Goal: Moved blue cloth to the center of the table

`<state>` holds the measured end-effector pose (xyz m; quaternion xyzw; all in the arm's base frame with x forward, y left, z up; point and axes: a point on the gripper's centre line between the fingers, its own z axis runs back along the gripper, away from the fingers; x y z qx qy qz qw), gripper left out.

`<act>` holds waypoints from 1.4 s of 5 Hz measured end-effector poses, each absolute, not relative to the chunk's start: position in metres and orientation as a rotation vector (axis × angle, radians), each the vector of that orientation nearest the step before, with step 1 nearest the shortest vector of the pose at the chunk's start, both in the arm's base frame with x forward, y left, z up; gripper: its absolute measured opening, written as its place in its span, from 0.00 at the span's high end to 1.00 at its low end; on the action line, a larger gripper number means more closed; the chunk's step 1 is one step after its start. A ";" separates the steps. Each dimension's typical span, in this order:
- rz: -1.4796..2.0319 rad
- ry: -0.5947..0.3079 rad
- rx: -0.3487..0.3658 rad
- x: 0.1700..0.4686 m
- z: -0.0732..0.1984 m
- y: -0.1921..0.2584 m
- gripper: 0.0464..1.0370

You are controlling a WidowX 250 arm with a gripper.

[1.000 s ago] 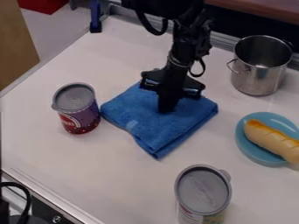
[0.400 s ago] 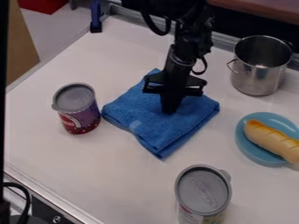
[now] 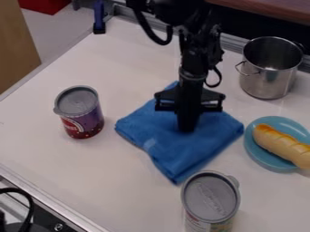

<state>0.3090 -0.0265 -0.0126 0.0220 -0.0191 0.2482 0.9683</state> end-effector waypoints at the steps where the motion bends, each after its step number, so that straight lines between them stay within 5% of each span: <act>1: 0.522 -0.066 0.027 0.308 -0.002 -0.030 0.99; 3: 0.691 -0.086 0.117 0.308 0.003 -0.011 0.97; 4: 0.673 -0.117 0.156 0.311 0.008 0.002 0.83; 7: 0.445 -0.192 0.139 0.317 0.076 0.018 0.06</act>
